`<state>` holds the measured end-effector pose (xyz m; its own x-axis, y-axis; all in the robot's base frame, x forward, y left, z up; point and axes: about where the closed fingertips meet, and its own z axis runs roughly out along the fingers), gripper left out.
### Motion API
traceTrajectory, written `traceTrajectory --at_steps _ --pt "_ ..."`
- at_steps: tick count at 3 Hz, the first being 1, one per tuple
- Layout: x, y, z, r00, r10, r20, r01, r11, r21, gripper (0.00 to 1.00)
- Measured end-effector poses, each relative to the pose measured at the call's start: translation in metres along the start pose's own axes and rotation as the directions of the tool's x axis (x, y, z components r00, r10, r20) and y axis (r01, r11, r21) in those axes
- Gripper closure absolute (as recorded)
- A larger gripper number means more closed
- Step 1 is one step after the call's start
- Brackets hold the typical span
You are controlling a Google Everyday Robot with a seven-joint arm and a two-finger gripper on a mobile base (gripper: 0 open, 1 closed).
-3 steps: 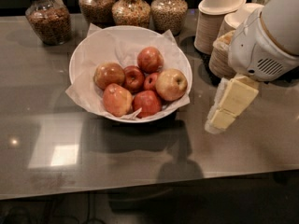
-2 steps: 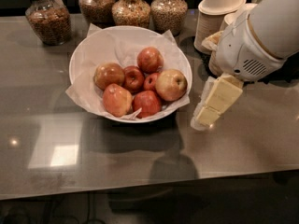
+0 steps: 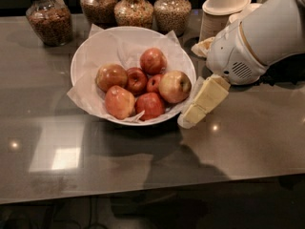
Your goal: Pick apple from white bowl
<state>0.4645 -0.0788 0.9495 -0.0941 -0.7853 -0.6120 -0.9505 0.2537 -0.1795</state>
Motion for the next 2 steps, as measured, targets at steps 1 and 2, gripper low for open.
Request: traceTrajectory --at_steps 1,2 --pt "-0.0022 -0.0061 0.0097 0.999 0.007 0.040 -0.006 0.9999 -0.011 0.04" --pt "-0.0026 -0.0121 0.0156 0.999 0.000 0.051 0.000 1.0000 -0.002 0.06"
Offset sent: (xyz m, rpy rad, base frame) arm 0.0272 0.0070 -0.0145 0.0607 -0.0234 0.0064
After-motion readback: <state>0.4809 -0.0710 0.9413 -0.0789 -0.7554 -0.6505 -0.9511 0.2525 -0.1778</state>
